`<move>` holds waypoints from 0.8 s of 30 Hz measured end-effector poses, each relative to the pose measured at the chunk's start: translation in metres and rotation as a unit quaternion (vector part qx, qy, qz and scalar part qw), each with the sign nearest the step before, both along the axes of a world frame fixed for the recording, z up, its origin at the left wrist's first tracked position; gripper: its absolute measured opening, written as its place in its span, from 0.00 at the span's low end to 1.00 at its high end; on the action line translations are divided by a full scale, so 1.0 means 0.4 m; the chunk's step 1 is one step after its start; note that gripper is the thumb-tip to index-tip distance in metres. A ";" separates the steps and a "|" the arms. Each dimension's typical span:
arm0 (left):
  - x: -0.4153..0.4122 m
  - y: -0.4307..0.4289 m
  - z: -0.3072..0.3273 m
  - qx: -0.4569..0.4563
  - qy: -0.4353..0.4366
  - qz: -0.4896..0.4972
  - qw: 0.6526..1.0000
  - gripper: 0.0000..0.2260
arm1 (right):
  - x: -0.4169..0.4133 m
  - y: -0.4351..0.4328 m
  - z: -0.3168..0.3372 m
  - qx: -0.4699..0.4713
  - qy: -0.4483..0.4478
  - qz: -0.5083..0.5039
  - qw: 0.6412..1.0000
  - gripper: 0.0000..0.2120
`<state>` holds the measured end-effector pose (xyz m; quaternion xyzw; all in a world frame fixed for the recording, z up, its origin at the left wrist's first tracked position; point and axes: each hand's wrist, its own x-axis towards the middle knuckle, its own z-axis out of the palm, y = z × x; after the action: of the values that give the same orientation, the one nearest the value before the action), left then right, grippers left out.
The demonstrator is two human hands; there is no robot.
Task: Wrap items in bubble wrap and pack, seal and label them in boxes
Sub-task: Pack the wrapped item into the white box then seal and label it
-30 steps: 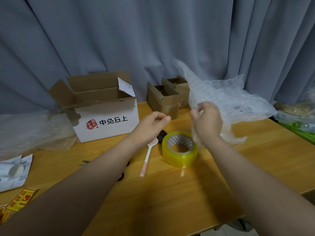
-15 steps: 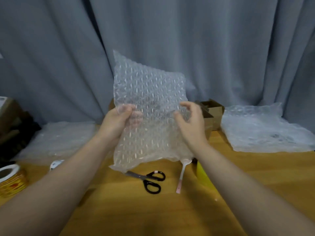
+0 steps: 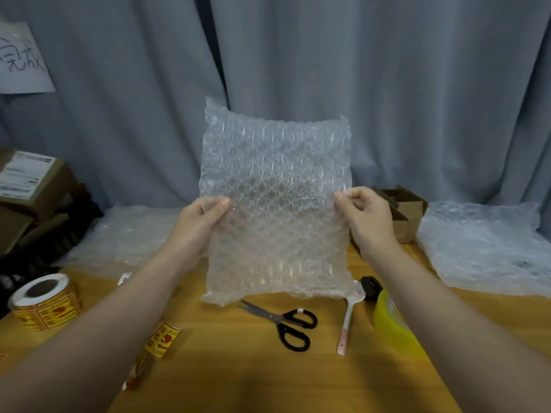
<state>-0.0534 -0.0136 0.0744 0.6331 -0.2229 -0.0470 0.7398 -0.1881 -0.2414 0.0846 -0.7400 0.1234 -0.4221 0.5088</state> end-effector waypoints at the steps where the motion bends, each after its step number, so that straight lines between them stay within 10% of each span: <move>1: 0.001 0.002 0.004 -0.002 -0.031 0.047 0.998 0.05 | -0.002 0.006 0.009 0.017 -0.014 0.009 1.000 0.07; 12: -0.039 0.016 0.099 0.026 -0.227 0.156 0.961 0.08 | -0.026 0.034 0.062 -0.063 0.094 0.109 0.988 0.40; 17: -0.052 0.026 0.124 -0.009 -0.239 0.203 0.949 0.09 | -0.019 0.037 0.043 -0.134 0.083 0.000 0.988 0.06; 24: -0.063 0.020 0.172 -0.041 -0.292 0.131 0.947 0.11 | -0.022 0.033 0.043 -0.259 0.161 0.063 0.950 0.14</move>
<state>-0.0785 -0.0057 0.1432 0.6119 -0.3457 0.2466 0.6673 -0.1969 -0.2283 0.1018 -0.9108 0.0433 -0.2818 0.2988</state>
